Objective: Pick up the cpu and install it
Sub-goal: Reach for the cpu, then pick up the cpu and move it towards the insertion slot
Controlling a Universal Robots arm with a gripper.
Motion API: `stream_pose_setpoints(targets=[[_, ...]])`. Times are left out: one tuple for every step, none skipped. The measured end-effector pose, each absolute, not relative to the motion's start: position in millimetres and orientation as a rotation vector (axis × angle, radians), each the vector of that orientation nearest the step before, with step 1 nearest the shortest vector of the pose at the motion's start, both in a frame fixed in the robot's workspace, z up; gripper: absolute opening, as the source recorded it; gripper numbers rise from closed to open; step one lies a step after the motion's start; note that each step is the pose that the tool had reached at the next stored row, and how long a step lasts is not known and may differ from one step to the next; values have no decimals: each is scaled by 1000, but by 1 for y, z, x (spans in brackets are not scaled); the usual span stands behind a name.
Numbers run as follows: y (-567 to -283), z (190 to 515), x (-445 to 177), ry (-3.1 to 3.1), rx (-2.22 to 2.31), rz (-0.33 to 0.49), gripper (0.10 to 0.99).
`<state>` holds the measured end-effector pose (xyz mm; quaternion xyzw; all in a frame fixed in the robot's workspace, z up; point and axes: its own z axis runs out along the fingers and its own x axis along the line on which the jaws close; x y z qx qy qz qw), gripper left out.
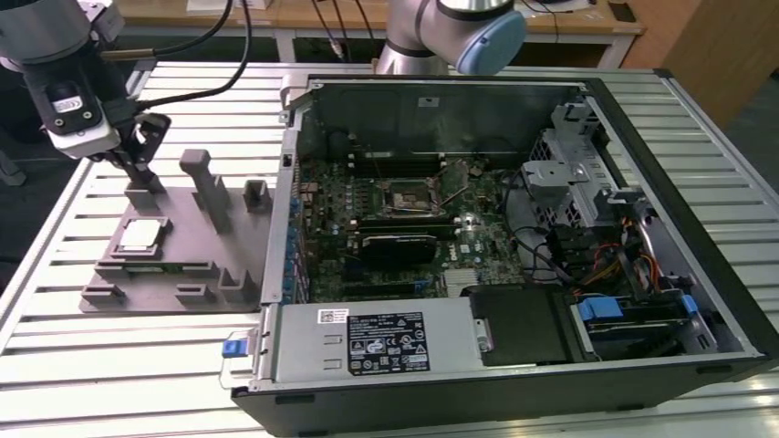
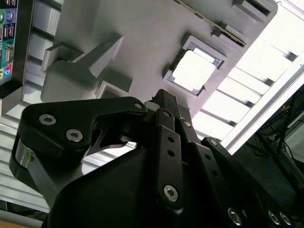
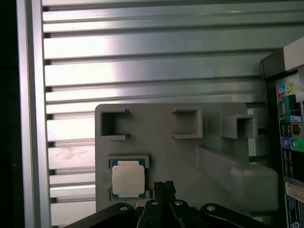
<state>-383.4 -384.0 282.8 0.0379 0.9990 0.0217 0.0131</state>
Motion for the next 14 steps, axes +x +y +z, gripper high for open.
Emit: stream_pose_setpoints(targets=[[-384,282,-384,3112,118,68,106],[-384,282,-386,3112,118,68,106],[-383,281,-387,3112,118,68,106],[-383,281,-388,3112,118,68,106],[-383,280,-389,3112,118,68,106],[-383,280,-390,3112,118,68,106],[-383,279,-391,3112,118,68,106],[-383,279,-391,3112,118,68,106],[-383,279,-391,3112,118,68,106],[-383,279,-392,3112,118,68,106],[-383,279,-393,3112,118,68,106],[-383,279,-393,3112,118,68,106],[-383,279,-393,3112,118,68,106],[-383,279,-393,3112,118,68,106]])
